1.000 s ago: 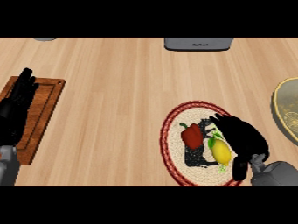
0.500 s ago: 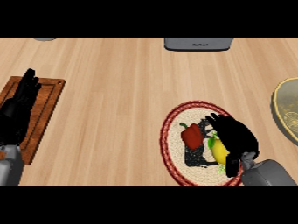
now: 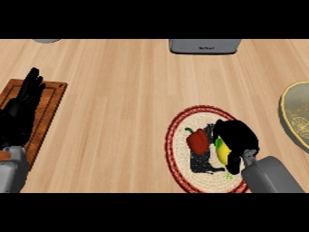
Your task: Pick the lemon from the placemat and place it in the bowl
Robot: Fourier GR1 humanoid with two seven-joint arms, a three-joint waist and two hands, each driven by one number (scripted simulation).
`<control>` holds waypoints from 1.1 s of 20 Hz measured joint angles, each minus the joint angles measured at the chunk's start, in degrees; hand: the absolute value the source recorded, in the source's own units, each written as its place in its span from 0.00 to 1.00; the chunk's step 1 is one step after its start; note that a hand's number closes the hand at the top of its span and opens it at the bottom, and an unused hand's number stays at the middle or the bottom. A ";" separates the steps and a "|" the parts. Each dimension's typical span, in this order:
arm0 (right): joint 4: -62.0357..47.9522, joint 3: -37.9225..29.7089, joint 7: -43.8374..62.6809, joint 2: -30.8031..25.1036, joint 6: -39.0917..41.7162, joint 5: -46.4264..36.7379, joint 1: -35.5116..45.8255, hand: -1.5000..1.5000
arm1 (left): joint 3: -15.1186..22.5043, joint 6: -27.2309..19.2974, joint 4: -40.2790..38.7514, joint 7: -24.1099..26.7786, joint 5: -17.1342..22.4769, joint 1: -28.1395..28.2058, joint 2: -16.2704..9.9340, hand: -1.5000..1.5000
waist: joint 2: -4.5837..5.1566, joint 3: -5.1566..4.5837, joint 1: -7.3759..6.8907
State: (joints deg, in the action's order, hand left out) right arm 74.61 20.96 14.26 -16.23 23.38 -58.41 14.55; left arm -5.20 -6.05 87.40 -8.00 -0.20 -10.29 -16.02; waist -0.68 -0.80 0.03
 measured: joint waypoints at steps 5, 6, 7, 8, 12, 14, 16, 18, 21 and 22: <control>-3.76 -1.37 -3.17 0.94 -3.34 -1.12 1.63 1.00 | -0.68 1.08 1.75 -0.36 0.32 1.58 -0.15 0.50 | -0.05 0.02 -0.19; -4.16 -1.67 -3.53 1.24 -4.09 -1.44 1.89 1.00 | -0.42 0.75 1.44 0.09 -0.20 1.64 0.39 0.50 | -0.01 0.06 -0.17; -3.58 -1.38 -3.04 1.72 -5.23 -2.35 1.36 1.00 | -0.60 0.89 1.71 -0.09 -0.19 1.79 0.31 0.50 | -0.03 0.01 -0.13; -3.77 -1.62 -3.33 1.85 -6.26 -2.86 1.52 1.00 | -0.67 1.13 2.43 -0.51 -0.19 2.09 0.20 0.50 | -0.01 0.03 -0.16; 2.48 -2.67 -3.15 0.87 -8.08 -3.20 -2.35 1.00 | -1.89 2.07 1.94 -0.54 0.27 1.76 -0.37 0.50 | 0.29 0.41 0.16; 6.32 -3.93 -2.56 0.59 -7.78 -2.22 -4.43 1.00 | -2.16 1.81 1.64 -0.89 0.17 1.08 -0.12 0.50 | 0.39 0.55 0.31; 12.11 -5.17 -2.22 -0.47 -7.13 -0.82 -7.81 1.00 | -2.04 1.54 2.25 -1.51 -0.13 1.39 0.13 0.50 | 0.39 0.64 0.53; 17.09 -5.71 -1.32 -0.77 -7.48 -0.67 -10.82 1.00 | -2.15 1.47 2.02 -1.18 -0.47 1.41 0.30 0.50 | 0.43 0.69 0.58; 26.56 -6.88 0.38 -2.38 -7.54 -0.99 -14.33 1.00 | -2.57 2.39 2.58 -1.19 0.04 2.22 -0.17 0.50 | 0.35 0.73 0.81; 30.02 -7.65 1.20 -2.88 -7.46 -0.98 -15.05 1.00 | -2.71 2.40 2.51 -1.13 0.04 2.27 -0.22 0.50 | 0.29 0.73 1.06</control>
State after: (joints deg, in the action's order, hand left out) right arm 104.63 13.31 15.46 -19.11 15.92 -59.39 -0.51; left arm -7.91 -3.65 89.90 -9.13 -0.15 -8.01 -16.24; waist -0.38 -0.07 1.08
